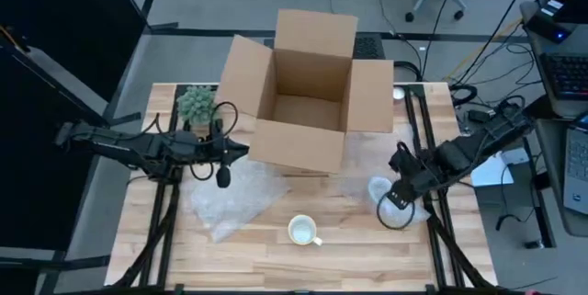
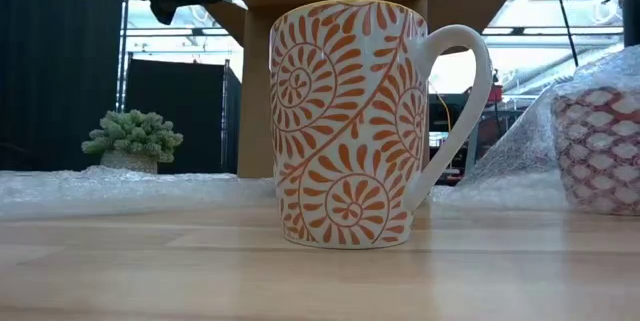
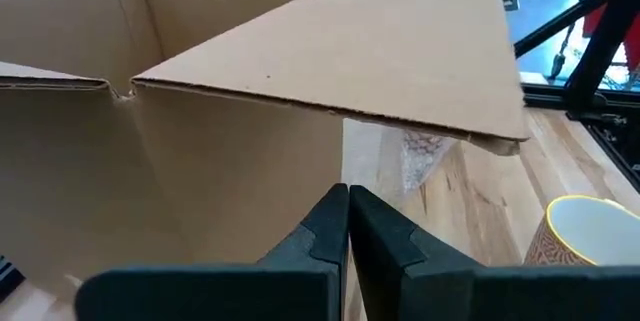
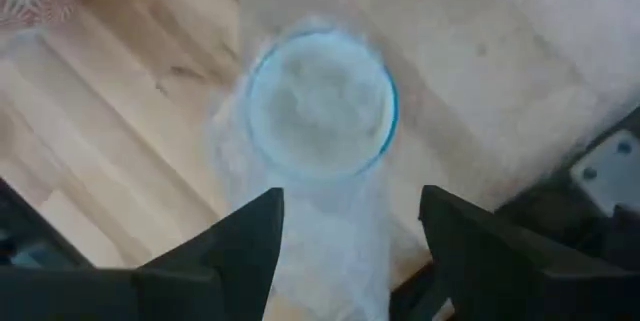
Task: Wrap mug
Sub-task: Wrap the red mug with bubble wrap
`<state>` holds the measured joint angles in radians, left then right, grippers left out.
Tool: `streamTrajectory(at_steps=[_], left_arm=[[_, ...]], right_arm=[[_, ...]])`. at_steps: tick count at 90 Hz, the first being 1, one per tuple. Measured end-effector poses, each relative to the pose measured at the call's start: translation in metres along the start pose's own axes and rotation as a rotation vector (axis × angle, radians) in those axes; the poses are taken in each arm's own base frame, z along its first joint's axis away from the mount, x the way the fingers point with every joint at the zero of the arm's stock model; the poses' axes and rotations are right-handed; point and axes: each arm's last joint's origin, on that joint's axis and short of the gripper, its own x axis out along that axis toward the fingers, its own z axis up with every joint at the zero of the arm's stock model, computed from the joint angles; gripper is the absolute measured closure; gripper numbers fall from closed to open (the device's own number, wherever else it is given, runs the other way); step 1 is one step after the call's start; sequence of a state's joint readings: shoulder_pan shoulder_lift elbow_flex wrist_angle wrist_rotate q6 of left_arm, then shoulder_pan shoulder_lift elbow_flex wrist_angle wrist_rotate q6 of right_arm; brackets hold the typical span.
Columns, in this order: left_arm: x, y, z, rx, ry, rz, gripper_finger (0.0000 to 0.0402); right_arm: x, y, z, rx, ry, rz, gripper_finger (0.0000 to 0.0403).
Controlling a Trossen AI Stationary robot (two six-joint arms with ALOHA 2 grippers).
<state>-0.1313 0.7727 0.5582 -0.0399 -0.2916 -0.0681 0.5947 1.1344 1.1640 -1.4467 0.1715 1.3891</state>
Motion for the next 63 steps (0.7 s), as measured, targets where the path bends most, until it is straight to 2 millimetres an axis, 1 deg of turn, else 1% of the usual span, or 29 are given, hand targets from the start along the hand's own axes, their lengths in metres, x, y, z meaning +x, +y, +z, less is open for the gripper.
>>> streamTrajectory(at_steps=[10, 28, 44, 63], left_arm=[[0.000, 0.000, 0.000, 0.000, 0.000, 0.000, 0.0402], [0.000, 0.000, 0.000, 0.003, 0.000, 0.000, 0.0402], [0.000, 0.000, 0.000, 0.002, -0.001, 0.000, 0.0402], [0.000, 0.000, 0.000, -0.003, -0.005, 0.000, 0.0402]], right_arm=[[0.007, 0.002, -0.008, 0.013, -0.005, -0.006, 0.0181], [0.038, 0.003, -0.019, -0.012, -0.003, -0.013, 0.0181], [0.059, -0.005, -0.020, 0.008, -0.032, -0.087, 0.0181], [0.071, -0.010, -0.017, 0.041, -0.037, -0.119, 0.0181]])
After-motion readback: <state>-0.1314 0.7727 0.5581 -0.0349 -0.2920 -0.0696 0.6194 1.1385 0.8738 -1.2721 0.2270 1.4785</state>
